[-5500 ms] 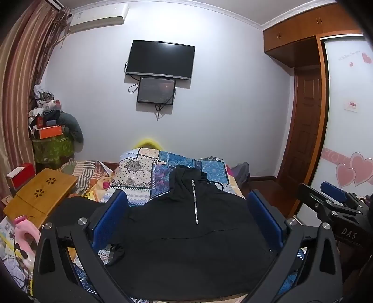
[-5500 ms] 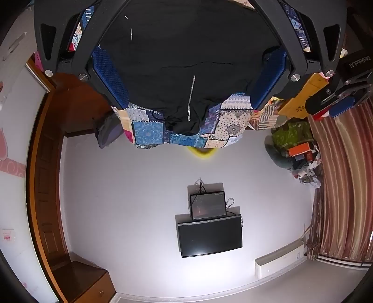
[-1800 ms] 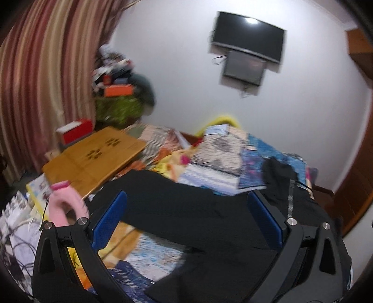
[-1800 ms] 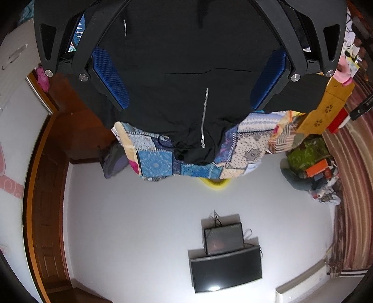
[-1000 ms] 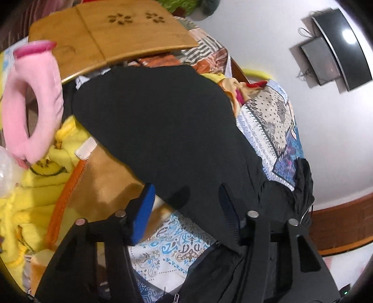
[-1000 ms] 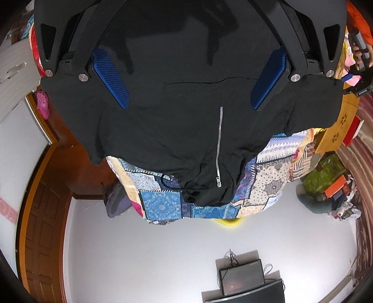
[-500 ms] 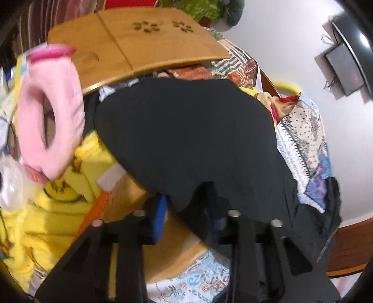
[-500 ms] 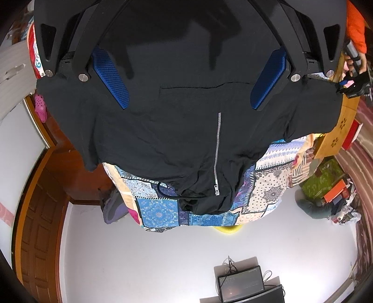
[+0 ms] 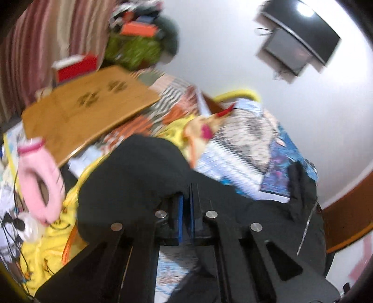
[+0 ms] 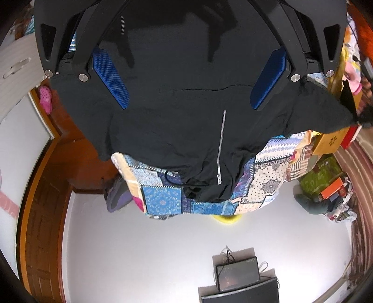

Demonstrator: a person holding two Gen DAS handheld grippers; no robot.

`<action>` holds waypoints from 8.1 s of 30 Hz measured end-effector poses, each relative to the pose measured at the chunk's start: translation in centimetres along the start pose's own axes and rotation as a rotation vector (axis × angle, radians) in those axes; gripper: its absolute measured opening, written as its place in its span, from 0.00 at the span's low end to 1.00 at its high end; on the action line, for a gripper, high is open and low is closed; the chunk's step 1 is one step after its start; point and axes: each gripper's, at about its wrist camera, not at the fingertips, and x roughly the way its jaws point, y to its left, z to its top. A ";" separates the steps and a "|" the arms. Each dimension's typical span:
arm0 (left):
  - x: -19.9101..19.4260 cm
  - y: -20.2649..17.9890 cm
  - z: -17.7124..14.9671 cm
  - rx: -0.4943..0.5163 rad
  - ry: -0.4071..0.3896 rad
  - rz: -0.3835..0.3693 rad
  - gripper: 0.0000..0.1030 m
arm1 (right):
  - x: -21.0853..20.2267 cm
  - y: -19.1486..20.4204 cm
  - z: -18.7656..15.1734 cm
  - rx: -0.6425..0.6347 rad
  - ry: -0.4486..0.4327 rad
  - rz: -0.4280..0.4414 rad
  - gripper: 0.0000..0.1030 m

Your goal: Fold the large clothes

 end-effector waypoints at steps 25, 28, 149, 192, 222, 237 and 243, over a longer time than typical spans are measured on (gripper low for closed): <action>6.7 -21.4 -18.7 0.525 0.463 -0.240 0.02 | 0.3 -3.3 -2.7 0.031 0.030 -0.040 1.00; 6.9 -20.5 -19.5 0.499 0.516 -0.247 0.03 | 0.3 -3.1 -2.8 0.018 0.035 -0.043 1.00; -2.7 -25.7 -12.1 0.809 0.117 -0.347 0.66 | -0.4 -19.9 -2.0 0.347 0.088 -0.198 1.00; 2.1 -18.1 -14.1 0.620 0.261 -0.288 0.66 | 2.6 -22.9 1.4 0.489 0.148 -0.093 0.14; 1.3 -18.3 -14.4 0.586 0.259 -0.322 0.66 | 8.0 -3.3 -0.5 -0.051 0.410 0.181 0.19; 0.5 -20.4 -15.3 0.642 0.227 -0.329 0.66 | 2.2 -7.1 0.5 -0.078 0.262 0.082 0.54; 0.5 -21.3 -16.4 0.677 0.232 -0.326 0.66 | 2.2 -13.0 0.6 0.134 0.268 0.025 0.54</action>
